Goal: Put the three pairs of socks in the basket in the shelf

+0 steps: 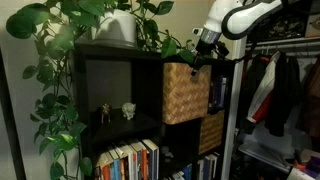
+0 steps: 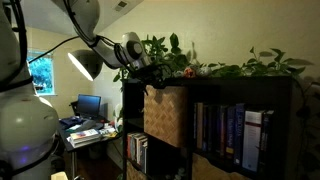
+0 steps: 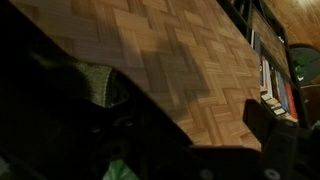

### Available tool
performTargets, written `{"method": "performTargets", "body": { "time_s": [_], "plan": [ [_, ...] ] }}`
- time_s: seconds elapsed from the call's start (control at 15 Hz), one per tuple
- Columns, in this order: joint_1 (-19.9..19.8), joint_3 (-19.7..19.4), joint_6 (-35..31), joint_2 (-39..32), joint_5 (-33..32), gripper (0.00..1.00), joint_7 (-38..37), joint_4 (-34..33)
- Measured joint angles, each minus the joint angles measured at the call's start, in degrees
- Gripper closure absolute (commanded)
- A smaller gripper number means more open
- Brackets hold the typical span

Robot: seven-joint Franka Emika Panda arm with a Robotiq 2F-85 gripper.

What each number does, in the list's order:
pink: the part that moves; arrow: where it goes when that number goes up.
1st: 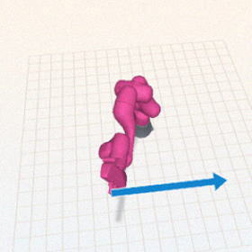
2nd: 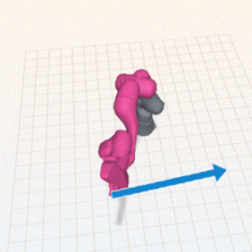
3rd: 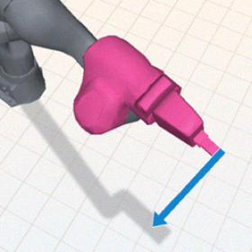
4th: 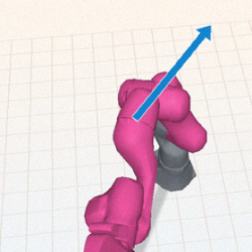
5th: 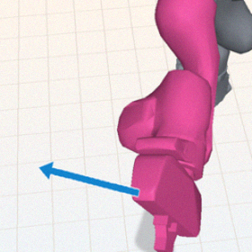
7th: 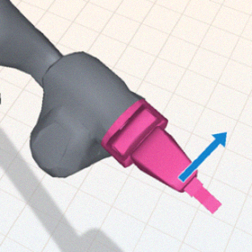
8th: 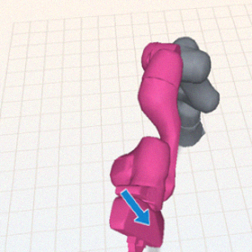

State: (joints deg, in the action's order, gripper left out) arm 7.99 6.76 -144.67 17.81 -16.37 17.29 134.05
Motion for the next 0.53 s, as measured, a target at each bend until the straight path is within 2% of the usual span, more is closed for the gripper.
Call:
{"method": "performTargets", "body": {
  "time_s": [0.27, 0.53],
  "plan": [
    [0.0, -0.01, -0.12, -1.31, 0.0, 0.0, 0.0, -0.01],
    [0.2, 0.02, 3.13, -1.62, 0.04, 0.0, 0.27, -0.87]
  ]
}}
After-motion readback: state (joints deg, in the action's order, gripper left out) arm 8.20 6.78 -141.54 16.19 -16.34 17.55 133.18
